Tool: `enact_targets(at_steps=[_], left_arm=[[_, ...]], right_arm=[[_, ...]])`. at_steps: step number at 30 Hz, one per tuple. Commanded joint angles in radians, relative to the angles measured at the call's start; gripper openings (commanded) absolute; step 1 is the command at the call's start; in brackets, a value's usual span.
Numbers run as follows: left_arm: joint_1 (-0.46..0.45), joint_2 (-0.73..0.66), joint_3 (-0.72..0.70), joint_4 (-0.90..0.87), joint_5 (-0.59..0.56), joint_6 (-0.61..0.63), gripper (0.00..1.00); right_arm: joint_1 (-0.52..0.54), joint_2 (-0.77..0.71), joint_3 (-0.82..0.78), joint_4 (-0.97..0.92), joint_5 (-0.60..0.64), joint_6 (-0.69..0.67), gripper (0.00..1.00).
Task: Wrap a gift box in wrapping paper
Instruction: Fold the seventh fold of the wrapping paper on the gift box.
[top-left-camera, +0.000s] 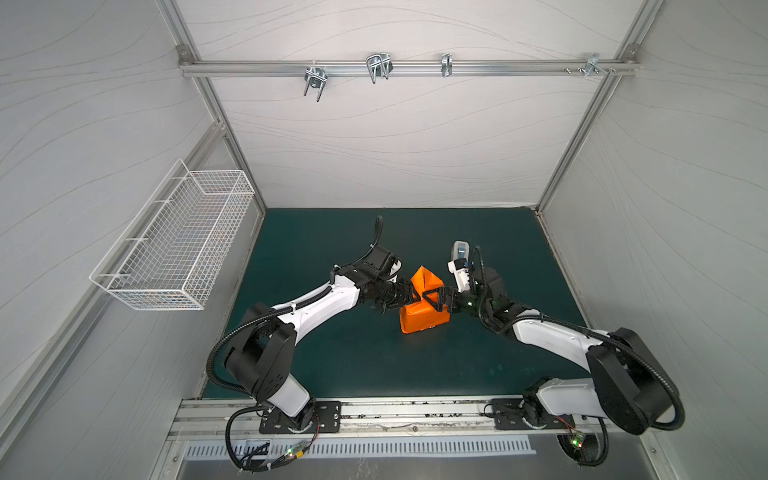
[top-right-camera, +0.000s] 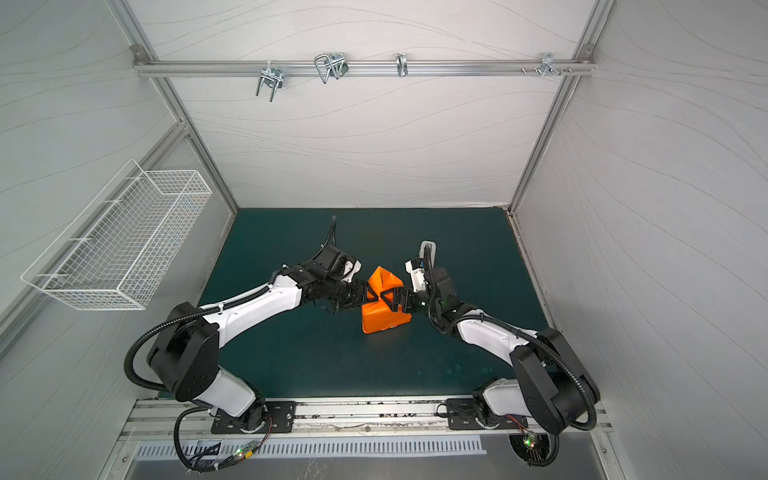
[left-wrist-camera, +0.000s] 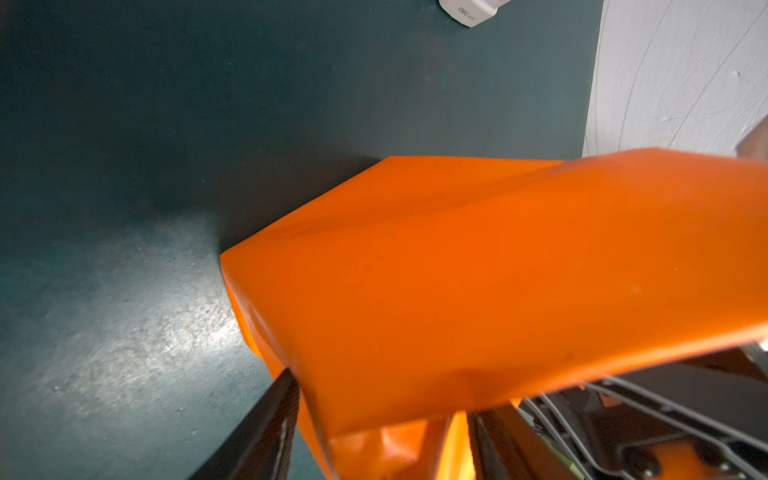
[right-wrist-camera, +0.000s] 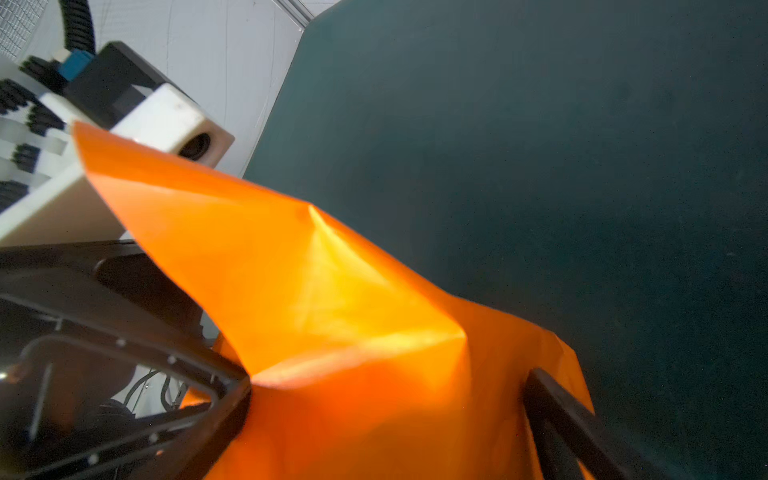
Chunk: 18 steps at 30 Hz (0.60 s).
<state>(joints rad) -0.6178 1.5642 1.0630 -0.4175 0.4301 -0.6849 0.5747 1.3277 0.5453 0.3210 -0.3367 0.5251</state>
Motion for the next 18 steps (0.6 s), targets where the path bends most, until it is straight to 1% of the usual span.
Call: enact_targets(at_steps=[1, 4, 6, 11, 13, 15, 17, 18], left_arm=[[-0.020, 0.042, 0.002, -0.065, -0.027, 0.021, 0.63], [-0.019, 0.019, 0.017, -0.083, -0.023, 0.027, 0.64], [-0.020, -0.009, 0.028, -0.081, 0.003, 0.023, 0.64], [0.001, -0.088, 0.140, -0.187, 0.024, 0.072, 0.65], [0.057, -0.126, 0.173, -0.189, 0.073, 0.077, 0.66], [0.130, -0.147, 0.192, -0.178, 0.094, 0.086, 0.65], [0.214, -0.130, 0.215, -0.175, 0.103, 0.108, 0.64], [0.245, -0.099, 0.235, -0.180, 0.107, 0.120, 0.62]], right_arm=[[0.014, 0.020, -0.026, 0.003, -0.007, 0.008, 0.93], [0.014, 0.035, -0.030, 0.008, -0.005, 0.015, 0.89], [0.014, 0.043, -0.032, 0.013, -0.003, 0.017, 0.88], [0.014, 0.054, -0.050, 0.036, -0.008, 0.023, 0.86], [0.014, 0.054, -0.054, 0.040, -0.011, 0.023, 0.86], [0.015, 0.050, -0.058, 0.043, -0.011, 0.023, 0.86], [0.016, 0.048, -0.061, 0.048, -0.014, 0.022, 0.86], [0.015, 0.048, -0.061, 0.049, -0.015, 0.022, 0.86]])
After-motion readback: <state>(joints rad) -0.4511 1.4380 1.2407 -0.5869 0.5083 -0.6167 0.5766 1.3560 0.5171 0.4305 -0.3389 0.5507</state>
